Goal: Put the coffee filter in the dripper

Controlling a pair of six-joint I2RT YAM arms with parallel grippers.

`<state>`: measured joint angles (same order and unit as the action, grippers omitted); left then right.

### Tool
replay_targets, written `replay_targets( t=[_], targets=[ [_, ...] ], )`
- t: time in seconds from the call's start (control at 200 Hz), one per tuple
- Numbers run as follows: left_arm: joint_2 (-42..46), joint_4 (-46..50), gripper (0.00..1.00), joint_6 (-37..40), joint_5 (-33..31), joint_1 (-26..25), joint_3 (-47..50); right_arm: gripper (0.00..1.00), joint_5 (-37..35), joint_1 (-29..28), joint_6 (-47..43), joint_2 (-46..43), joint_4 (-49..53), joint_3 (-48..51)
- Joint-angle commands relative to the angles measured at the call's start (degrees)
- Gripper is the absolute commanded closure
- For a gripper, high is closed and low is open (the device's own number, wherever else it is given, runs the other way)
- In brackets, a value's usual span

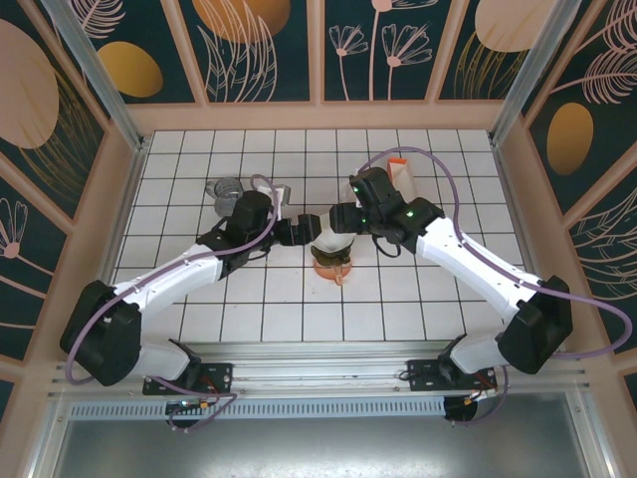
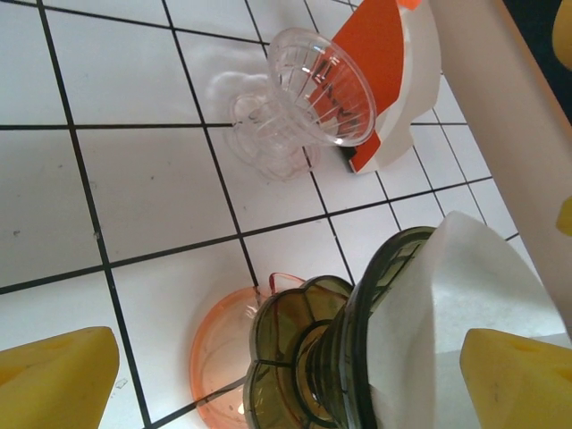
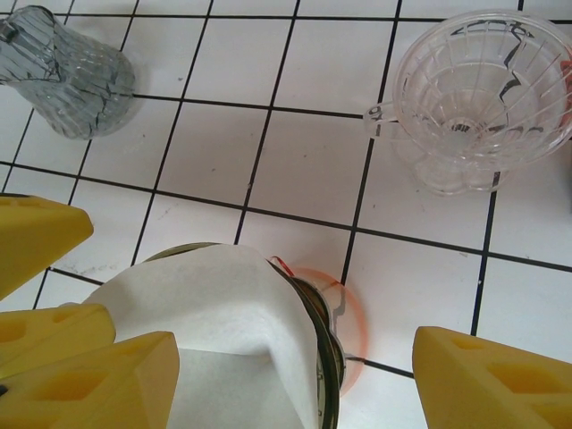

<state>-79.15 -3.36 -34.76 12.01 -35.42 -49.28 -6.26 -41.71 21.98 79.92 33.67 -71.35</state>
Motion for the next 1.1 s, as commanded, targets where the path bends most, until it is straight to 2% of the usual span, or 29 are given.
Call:
replay_targets(
  t=[0.0,0.345,0.61,0.921,1.096],
  targets=[
    [1.5,-1.4,0.02,-0.7,0.9,-0.2,-1.1,0.3,-1.6,-0.1,1.2,-2.2,-1.0,0.6],
    [5.5,-0.2,0.02,-1.2,-2.0,-0.2,-1.4,0.3,-1.8,-0.1,1.0,-5.9,-4.1,2.2],
    [10.8,1.3,0.02,-2.2,-7.8,-0.1,-0.7,0.3,-4.1,-0.1,2.3,-10.8,-6.5,5.6],
    [16.8,3.3,0.01,-5.7,-18.0,0.3,4.4,0.31,-4.7,-0.1,4.0,-15.6,-6.6,9.8],
    [19.2,2.6,0.02,-9.3,-17.6,3.1,9.2,0.31,-5.3,-0.1,5.7,-18.9,-7.2,13.5]
  ],
)
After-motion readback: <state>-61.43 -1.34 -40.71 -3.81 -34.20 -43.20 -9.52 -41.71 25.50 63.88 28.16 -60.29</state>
